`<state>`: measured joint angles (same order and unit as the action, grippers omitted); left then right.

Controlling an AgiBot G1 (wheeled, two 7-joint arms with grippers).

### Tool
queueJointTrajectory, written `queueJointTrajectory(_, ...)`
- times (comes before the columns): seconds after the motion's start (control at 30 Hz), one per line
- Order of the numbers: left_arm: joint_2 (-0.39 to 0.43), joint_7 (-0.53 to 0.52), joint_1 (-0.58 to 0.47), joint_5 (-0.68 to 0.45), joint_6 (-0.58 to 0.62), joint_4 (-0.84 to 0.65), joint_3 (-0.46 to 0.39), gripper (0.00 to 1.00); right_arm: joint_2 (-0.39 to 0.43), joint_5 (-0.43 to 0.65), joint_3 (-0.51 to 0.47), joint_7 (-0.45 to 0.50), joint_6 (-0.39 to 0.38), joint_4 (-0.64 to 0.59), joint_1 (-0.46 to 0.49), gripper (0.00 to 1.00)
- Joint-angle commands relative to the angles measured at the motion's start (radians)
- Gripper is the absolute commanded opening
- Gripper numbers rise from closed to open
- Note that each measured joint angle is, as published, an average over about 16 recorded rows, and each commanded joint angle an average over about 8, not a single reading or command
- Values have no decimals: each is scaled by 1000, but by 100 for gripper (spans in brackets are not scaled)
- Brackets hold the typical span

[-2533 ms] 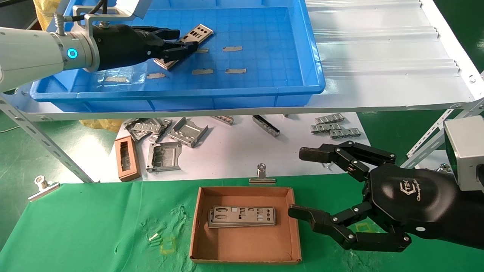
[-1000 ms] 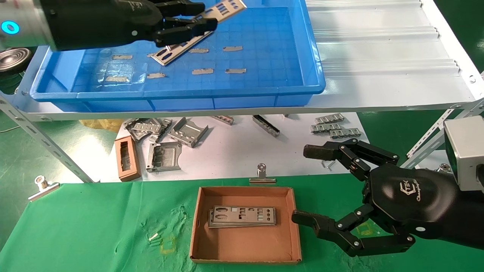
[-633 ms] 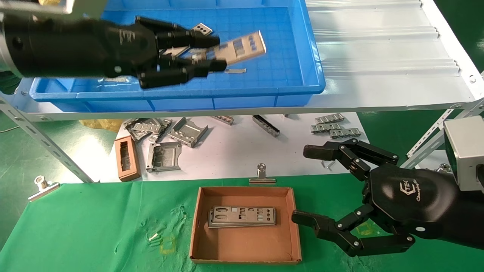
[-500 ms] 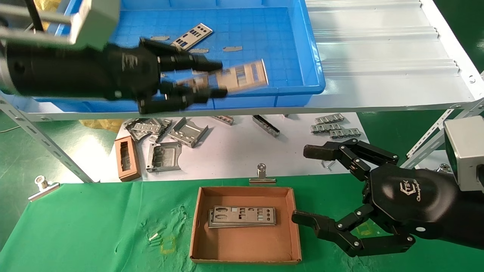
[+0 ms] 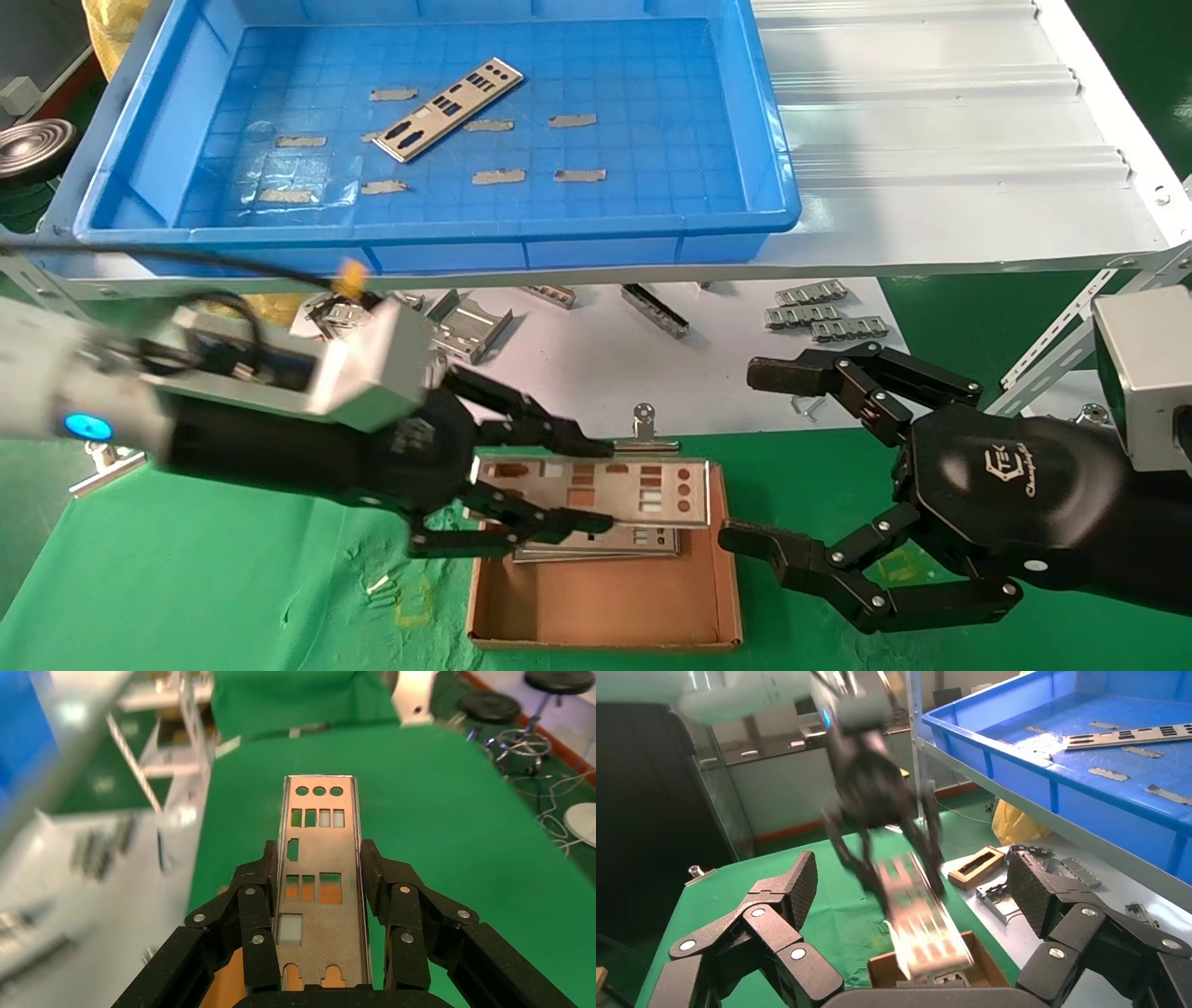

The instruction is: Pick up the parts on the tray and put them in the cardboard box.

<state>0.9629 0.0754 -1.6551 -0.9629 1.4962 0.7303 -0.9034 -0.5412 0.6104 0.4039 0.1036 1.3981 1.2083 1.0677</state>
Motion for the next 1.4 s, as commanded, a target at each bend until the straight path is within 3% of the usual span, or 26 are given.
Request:
queueJointTrajectory(0.03, 41, 25, 32, -23, -24, -50, -26, 0, 0, 0, 0, 0, 0, 0, 0, 100)
queueJointTrajectory(0.23, 116, 153, 110, -108, -172, -95, -57, 0, 0, 0, 0, 0, 0, 0, 0, 100)
queueJointTrajectory(0.5, 150, 215, 167, -151, -285, -91, -69, 2, 0, 0, 0, 0, 0, 0, 0, 100)
queueJointTrajectory(0.53, 153, 219, 172, -156, -294, -89, -71, 8, 0, 0, 0, 0, 0, 0, 0, 100)
queueJointTrajectory(0.73, 165, 247, 188, -182, -330, -86, -81, 83, 0, 0, 0, 0, 0, 0, 0, 100)
queueJointTrajectory(0.8, 167, 258, 192, -187, -338, -87, -83, 100, 0, 0, 0, 0, 0, 0, 0, 100)
queueJointTrajectory(1.4, 157, 316, 199, -154, -324, -112, -57, 100, 0, 0, 0, 0, 0, 0, 0, 100)
